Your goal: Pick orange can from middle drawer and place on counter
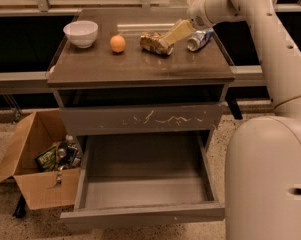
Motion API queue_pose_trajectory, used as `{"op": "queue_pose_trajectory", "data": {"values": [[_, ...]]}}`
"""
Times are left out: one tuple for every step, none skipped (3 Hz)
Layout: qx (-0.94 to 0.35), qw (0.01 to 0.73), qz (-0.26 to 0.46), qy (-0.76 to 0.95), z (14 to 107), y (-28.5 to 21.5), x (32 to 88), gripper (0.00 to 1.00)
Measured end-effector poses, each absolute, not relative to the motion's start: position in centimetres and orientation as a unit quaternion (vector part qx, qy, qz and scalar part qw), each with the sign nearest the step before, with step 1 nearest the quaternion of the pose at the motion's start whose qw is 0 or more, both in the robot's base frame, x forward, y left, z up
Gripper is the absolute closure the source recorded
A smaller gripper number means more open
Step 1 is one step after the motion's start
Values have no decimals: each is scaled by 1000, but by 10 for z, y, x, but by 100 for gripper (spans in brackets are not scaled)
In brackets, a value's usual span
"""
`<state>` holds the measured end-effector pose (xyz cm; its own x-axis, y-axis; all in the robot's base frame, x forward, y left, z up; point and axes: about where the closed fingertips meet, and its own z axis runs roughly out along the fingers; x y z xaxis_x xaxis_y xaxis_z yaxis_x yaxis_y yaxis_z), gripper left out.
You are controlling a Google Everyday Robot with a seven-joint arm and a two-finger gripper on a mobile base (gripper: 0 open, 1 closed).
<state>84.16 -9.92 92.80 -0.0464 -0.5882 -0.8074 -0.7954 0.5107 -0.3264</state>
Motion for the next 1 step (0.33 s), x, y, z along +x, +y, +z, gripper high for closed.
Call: {"op": "queue_pose_trajectory", "data": {"values": [[-493,537,87,679,970,-118,815,0]]}}
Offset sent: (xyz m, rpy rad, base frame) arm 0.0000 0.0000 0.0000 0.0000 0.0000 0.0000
